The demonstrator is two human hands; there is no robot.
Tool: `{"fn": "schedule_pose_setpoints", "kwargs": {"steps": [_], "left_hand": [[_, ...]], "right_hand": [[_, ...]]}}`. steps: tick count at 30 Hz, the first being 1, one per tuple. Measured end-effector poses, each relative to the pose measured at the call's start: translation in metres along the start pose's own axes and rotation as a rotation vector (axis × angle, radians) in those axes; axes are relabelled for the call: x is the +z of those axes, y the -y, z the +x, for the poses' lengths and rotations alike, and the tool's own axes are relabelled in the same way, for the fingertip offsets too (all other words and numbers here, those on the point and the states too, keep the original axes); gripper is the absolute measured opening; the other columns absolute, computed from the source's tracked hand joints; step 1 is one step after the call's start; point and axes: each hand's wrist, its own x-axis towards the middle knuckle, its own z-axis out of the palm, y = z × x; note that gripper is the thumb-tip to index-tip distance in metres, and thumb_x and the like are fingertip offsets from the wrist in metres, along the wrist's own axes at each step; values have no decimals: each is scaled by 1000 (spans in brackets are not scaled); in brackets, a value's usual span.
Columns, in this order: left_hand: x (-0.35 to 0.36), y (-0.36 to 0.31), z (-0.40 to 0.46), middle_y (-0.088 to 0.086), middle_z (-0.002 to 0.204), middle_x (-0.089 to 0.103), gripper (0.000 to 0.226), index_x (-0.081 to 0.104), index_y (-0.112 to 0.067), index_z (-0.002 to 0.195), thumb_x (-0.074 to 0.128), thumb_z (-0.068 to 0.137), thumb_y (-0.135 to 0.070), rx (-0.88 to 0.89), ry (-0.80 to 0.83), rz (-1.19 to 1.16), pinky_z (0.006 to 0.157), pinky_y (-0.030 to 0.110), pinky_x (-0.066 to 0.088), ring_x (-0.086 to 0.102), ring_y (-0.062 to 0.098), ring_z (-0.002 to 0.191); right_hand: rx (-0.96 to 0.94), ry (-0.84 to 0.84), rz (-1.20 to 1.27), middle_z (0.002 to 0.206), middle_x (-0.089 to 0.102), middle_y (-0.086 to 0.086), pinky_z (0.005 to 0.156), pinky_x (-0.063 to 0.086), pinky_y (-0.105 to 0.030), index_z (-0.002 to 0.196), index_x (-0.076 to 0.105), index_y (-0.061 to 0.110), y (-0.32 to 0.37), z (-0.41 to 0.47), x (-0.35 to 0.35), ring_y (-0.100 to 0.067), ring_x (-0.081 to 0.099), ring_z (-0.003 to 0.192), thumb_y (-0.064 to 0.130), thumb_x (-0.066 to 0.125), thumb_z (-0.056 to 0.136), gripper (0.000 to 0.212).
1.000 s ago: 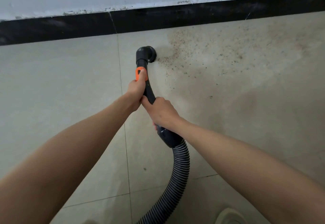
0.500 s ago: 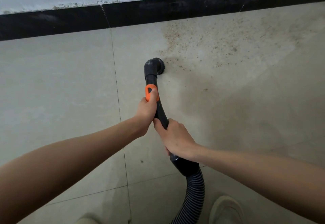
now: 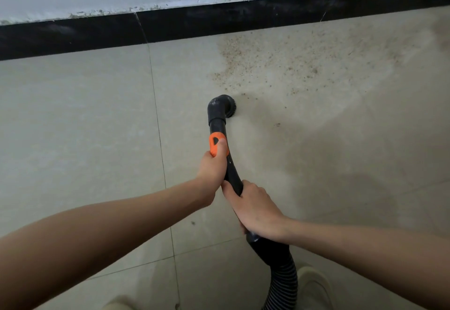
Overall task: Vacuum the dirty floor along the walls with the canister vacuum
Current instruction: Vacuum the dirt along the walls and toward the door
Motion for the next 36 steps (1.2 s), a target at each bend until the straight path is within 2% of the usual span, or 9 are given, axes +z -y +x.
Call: {"fn": "schedule_pose_setpoints", "kwargs": {"steps": [2, 5, 7, 10, 12, 18, 26, 31, 36], "left_hand": [[-2, -16, 12, 5, 84, 56, 43, 53, -12, 92, 38, 95, -51, 43, -35, 21, 67, 28, 47, 56, 17, 76], [-11, -43, 35, 5, 85, 56, 48, 54, -7, 102, 38, 95, -52, 100, -86, 62, 59, 26, 43, 54, 15, 72], [-19, -59, 50, 6, 87, 57, 49, 53, -6, 104, 39, 95, -52, 118, -100, 87, 60, 26, 43, 54, 16, 73], [-27, -76, 68, 5, 85, 56, 48, 53, -7, 102, 40, 94, -52, 121, -109, 108, 67, 29, 45, 55, 20, 80], [-30, -85, 76, 4, 85, 56, 47, 52, -7, 103, 41, 94, -52, 114, -111, 89, 71, 29, 46, 56, 21, 84], [-27, -101, 89, 4, 86, 56, 47, 51, -7, 104, 40, 94, -52, 108, -65, 107, 66, 26, 47, 56, 19, 81], [-22, -92, 79, 6, 89, 54, 42, 49, -10, 87, 39, 96, -50, 77, 67, 114, 68, 26, 48, 54, 18, 80], [-15, -67, 53, 9, 95, 54, 43, 50, -10, 90, 37, 97, -50, 24, 186, 130, 75, 27, 48, 54, 21, 88], [-5, -37, 26, 7, 88, 54, 46, 50, -5, 106, 36, 98, -47, -1, 205, 126, 66, 26, 48, 56, 18, 78]], "right_hand": [[-34, -4, 34, 63, 61, -8, 70, 57, -45, 78, 52, 14, 12, 20, -3, -34, 64, 63, 70, 32, 79, 59], [-86, 0, 83, 55, 58, -6, 63, 53, -39, 70, 50, 13, 36, 49, -8, -31, 61, 56, 61, 37, 87, 53], [-110, -6, 109, 56, 60, -6, 63, 53, -40, 70, 52, 12, 51, 66, -10, -31, 63, 58, 57, 38, 92, 51], [-118, -5, 130, 63, 63, -10, 75, 57, -46, 72, 52, 12, 68, 86, -11, -33, 66, 66, 58, 38, 91, 51], [-126, -3, 128, 63, 62, -10, 77, 57, -47, 71, 50, 13, 75, 96, -13, -33, 65, 66, 58, 37, 92, 51], [-130, -42, 126, 69, 64, -11, 78, 57, -47, 72, 49, 13, 82, 113, -21, -34, 66, 69, 60, 36, 91, 53], [-114, -48, 76, 69, 64, -10, 78, 56, -44, 74, 49, 13, 64, 98, -24, -31, 64, 69, 63, 33, 92, 55], [-69, -25, 65, 61, 61, -7, 74, 57, -43, 81, 53, 11, 35, 62, -17, -29, 64, 61, 63, 32, 93, 57], [-43, -24, 42, 64, 60, -6, 73, 57, -44, 87, 52, 13, 6, 32, -7, -30, 63, 62, 65, 29, 93, 57]]}}
